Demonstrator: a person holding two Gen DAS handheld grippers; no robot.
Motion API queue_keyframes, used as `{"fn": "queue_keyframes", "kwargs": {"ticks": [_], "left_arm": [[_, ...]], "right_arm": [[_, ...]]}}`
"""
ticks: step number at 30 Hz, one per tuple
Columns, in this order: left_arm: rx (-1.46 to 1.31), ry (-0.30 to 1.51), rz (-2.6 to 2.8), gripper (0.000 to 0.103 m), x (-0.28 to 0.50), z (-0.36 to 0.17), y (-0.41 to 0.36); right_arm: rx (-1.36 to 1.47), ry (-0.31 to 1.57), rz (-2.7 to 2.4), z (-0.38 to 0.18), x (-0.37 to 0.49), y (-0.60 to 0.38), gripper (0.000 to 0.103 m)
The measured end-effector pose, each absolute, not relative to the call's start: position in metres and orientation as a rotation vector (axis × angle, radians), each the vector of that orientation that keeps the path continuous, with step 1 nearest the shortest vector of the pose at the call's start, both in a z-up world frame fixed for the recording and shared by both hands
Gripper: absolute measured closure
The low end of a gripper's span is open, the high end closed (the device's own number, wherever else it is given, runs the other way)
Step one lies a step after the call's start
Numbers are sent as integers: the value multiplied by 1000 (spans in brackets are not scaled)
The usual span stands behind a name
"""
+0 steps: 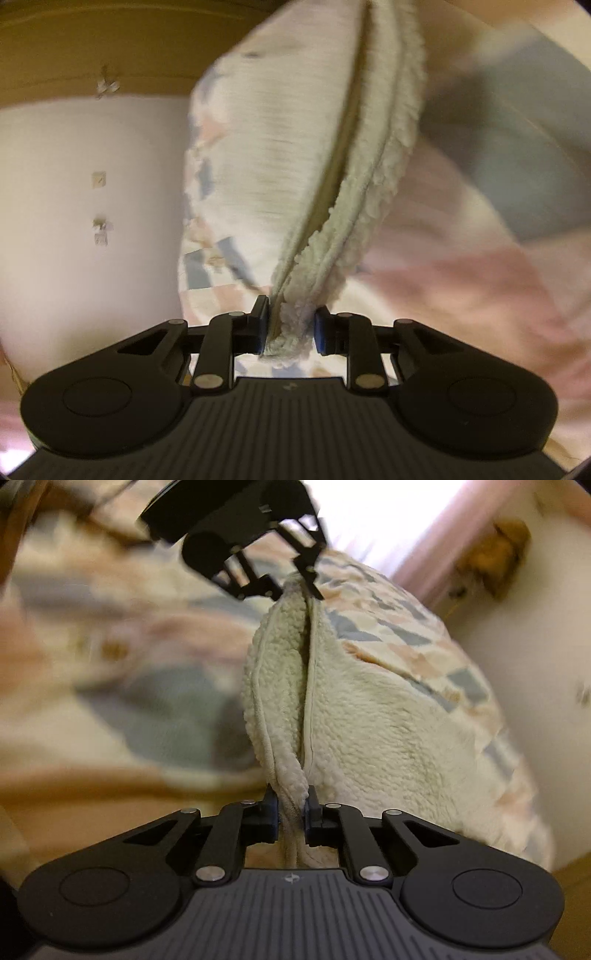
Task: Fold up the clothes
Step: 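Lift the vest edges with both grippers and fold them toward each other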
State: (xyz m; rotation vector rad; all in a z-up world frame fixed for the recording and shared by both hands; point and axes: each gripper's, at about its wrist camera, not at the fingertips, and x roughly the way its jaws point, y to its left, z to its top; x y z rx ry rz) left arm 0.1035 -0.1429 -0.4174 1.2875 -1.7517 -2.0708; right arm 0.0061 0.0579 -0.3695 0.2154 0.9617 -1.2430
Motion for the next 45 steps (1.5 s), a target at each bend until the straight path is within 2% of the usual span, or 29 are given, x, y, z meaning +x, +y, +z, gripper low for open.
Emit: {"fn": "queue_keyframes", "kwargs": {"ticks": [5, 8, 12, 16, 19, 21, 23, 24, 26, 27, 28, 31, 34, 45], "left_arm": [[1242, -1614, -2136, 82, 18, -361, -166], [1242, -1525, -2186, 80, -48, -349, -189], [1324, -1301, -2257, 75, -140, -359, -221], [1451, -930, -2291, 74, -206, -376, -251], [1452, -543, -2281, 73, -209, -362, -269], [1363, -242, -2232, 56, -189, -338, -278], [1249, 24, -2155, 53, -165, -314, -284], [1195, 130, -2108, 52, -154, -304, -285], [1113, 270, -2018, 51, -134, -293, -279], [1103, 325, -1989, 51, -128, -296, -275], [1109, 374, -1957, 51, -125, -304, -272], [1128, 531, -1867, 57, -122, -340, -267], [1083, 591, -1812, 58, -125, -364, -269], [944, 441, -2002, 57, -202, -354, -290]], "right_arm": [[611, 617, -1220, -307, -99, 26, 92], [810, 454, -1268, -298, -179, -4, 92], [995, 370, -1364, -320, -278, -43, 93], [1205, 309, -1337, -369, -342, -75, 93], [1313, 263, -1247, -393, -365, -88, 91], [1336, 246, -1195, -395, -371, -89, 85], [1354, 233, -1159, -395, -378, -92, 72], [1360, 222, -1150, -395, -381, -94, 71], [1363, 233, -1127, -394, -382, -96, 73], [1352, 248, -1116, -394, -383, -98, 78], [1334, 264, -1109, -392, -384, -99, 90], [1289, 291, -1116, -387, -386, -104, 93], [1270, 265, -1142, -380, -395, -107, 95], [1089, 242, -1410, -346, -438, -118, 95]]}}
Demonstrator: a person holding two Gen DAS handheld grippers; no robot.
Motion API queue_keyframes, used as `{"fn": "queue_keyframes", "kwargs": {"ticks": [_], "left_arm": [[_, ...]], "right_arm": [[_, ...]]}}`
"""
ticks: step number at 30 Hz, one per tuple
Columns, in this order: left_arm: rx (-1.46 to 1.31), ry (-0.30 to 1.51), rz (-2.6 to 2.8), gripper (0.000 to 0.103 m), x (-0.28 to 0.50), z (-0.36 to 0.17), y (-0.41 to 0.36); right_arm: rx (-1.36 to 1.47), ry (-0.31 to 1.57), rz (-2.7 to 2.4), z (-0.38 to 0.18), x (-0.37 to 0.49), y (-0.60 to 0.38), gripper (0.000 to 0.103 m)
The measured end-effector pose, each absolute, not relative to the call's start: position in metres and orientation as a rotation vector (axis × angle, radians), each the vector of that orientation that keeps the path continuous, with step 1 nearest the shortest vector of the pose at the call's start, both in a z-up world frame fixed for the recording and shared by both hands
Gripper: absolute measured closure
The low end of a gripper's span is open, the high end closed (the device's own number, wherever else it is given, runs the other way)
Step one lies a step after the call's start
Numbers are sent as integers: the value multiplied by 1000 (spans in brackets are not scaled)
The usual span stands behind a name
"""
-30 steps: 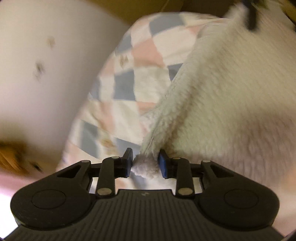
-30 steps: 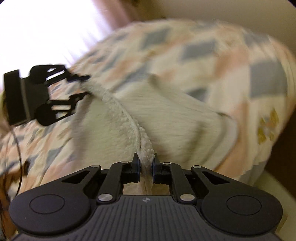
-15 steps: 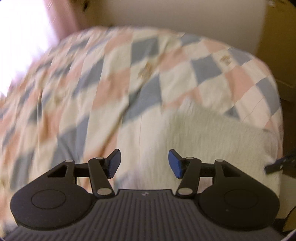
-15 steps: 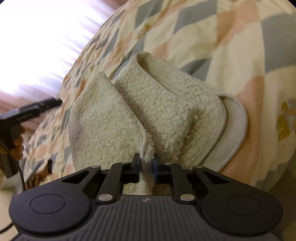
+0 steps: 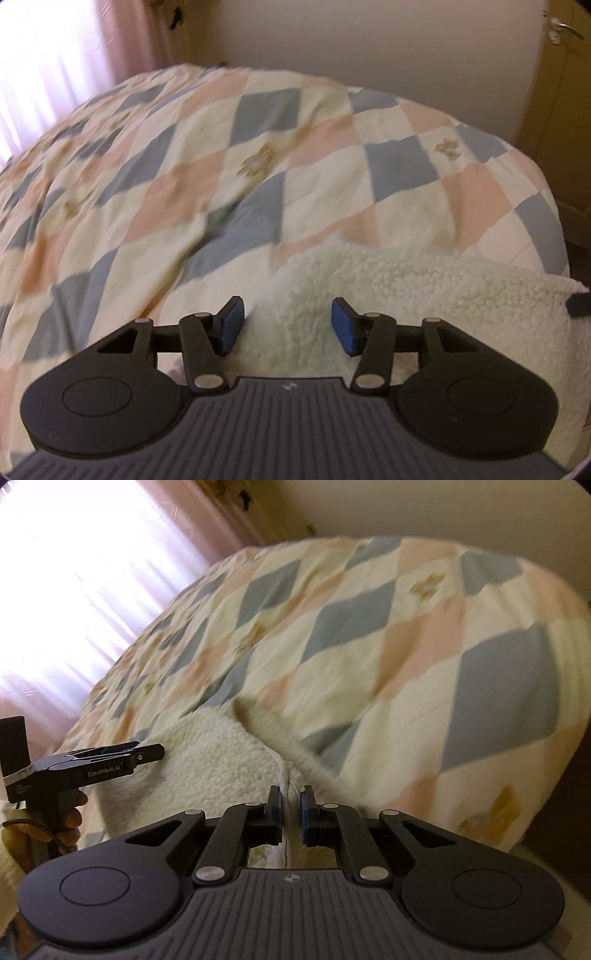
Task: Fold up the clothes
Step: 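Lift the vest edges with both grippers and fold them toward each other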
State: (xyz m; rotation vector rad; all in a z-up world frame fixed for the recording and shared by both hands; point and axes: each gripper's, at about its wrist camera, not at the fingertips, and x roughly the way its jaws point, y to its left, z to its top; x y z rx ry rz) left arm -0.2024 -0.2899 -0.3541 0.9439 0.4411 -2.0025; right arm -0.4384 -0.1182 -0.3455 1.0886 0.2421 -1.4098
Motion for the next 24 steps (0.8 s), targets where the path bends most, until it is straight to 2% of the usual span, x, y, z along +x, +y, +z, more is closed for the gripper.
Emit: {"fn": "queue_keyframes", "kwargs": {"ticks": [3, 6, 9, 10, 15, 17, 21, 24], "left_arm": [[972, 383, -2025, 57, -215, -368, -294], [1050, 368, -1986, 56, -217, -389, -296], [1036, 363, -1981, 56, -202, -392, -290], [1026, 372, -1981, 56, -198, -391, -290], [940, 397, -1975, 59, -184, -376, -286], [888, 398, -1963, 62, -176, -363, -281], [818, 462, -1913, 62, -148, -341, -266], [827, 529, -1865, 62, -130, -347, -258]], "right_arm": [[1084, 266, -1444, -353, -442, -121, 95], [1229, 346, -1349, -382, -441, -131, 91], [1217, 337, -1303, -378, -443, -141, 62], [1180, 331, -1303, -372, -444, -147, 48], [1067, 255, -1168, -362, -436, -217, 49], [1057, 271, -1090, -367, -424, -248, 60], [1094, 339, -991, -388, -399, -290, 60], [1144, 378, -963, -406, -391, -299, 59]]}}
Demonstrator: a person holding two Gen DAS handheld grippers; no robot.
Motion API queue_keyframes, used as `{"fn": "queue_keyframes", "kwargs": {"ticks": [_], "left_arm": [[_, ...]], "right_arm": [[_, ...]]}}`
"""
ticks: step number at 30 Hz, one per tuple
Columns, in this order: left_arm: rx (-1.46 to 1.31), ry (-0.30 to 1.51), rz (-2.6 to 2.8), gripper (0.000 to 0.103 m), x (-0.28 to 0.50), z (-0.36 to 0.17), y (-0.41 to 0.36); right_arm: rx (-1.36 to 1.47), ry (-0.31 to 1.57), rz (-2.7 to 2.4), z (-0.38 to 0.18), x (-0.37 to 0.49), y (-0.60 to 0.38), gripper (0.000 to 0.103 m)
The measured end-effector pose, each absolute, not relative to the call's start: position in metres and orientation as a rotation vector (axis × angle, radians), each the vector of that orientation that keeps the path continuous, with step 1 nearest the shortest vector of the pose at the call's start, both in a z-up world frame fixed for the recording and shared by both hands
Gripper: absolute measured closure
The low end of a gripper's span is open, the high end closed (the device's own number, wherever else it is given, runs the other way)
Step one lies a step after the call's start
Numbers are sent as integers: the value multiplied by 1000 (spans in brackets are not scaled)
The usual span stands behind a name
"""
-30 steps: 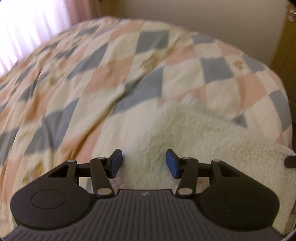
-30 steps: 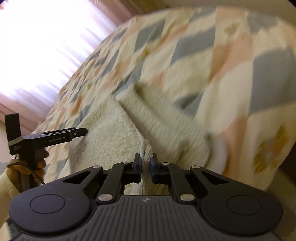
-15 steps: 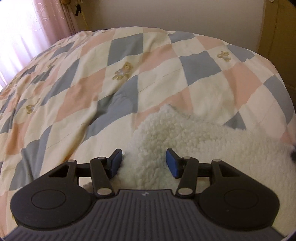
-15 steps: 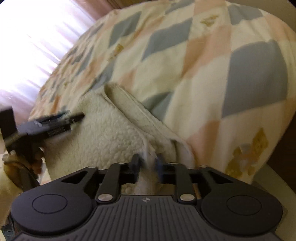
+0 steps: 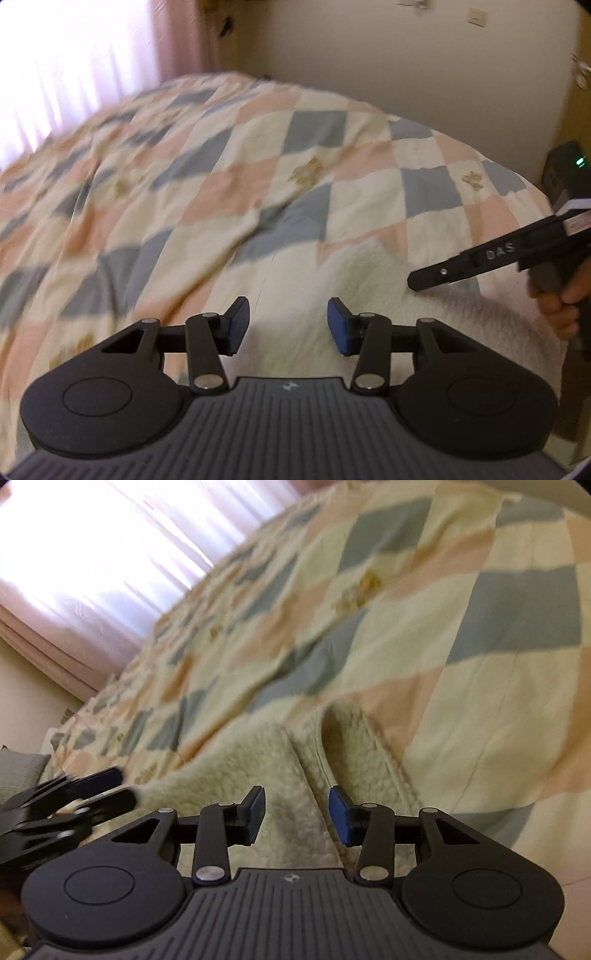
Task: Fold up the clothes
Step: 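Lift the vest edges with both grippers and fold them toward each other, then lay the folded vest down and open both grippers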
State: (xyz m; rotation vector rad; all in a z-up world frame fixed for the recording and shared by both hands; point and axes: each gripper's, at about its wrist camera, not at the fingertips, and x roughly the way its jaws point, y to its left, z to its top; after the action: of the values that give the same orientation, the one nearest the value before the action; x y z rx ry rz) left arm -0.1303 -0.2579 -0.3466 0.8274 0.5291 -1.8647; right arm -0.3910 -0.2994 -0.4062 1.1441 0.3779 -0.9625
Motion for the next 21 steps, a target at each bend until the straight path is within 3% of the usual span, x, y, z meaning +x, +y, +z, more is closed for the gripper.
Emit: {"fn": "queue_keyframes", "kwargs": {"ticks": [2, 3, 4, 14, 17, 21], "left_arm": [[849, 557, -1830, 61, -122, -354, -254], [876, 544, -1810, 60, -122, -361, -254], [888, 532, -1805, 60, -124, -365, -255], [883, 358, -1950, 60, -180, -369, -271], [890, 312, -1968, 60, -193, -374, -275], [977, 254, -1933, 60, -203, -394, -278]], "right_arm": [[1203, 368, -920, -416, -389, -298, 62], [1215, 361, -905, -418, -387, -297, 72], [1215, 355, -898, -419, -385, -295, 90], [927, 217, -1144, -348, -406, -269, 93], [907, 224, -1200, -349, -416, -269, 93], [966, 340, -1232, -394, -411, -283, 92]]}}
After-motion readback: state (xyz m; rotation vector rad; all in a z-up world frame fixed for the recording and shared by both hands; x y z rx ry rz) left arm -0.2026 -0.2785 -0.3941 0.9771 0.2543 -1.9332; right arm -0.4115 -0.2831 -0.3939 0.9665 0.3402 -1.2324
